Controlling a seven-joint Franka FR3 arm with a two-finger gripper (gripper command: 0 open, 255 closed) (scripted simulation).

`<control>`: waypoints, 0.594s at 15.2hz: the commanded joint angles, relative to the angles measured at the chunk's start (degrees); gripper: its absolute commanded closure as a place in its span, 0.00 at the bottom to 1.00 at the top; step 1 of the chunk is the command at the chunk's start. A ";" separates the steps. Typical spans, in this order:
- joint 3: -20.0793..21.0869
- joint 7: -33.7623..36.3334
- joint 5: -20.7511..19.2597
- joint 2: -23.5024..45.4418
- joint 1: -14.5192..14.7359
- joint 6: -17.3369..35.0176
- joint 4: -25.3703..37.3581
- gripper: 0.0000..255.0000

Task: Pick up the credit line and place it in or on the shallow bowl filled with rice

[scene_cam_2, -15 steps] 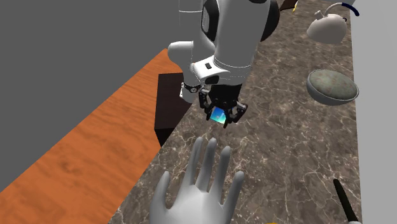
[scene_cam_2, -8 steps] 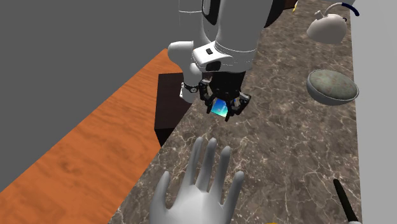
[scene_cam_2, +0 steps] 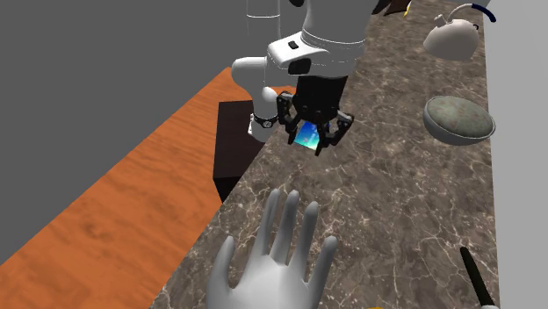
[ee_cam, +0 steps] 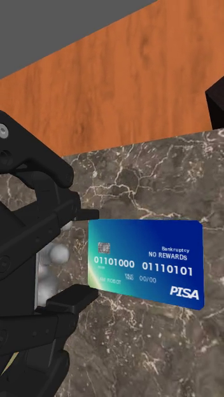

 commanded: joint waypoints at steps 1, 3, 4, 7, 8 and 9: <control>1.41 2.20 0.15 -0.15 0.86 -0.67 0.32 1.00; 3.19 4.95 0.34 -0.26 1.90 -1.22 0.52 1.00; 4.10 6.35 0.42 -0.22 2.42 -1.50 0.72 1.00; 6.88 10.62 0.56 0.28 3.98 -2.39 1.73 1.00; 7.84 12.07 0.57 0.59 4.48 -2.70 2.20 1.00; 8.82 13.54 0.54 0.96 4.98 -3.02 2.75 1.00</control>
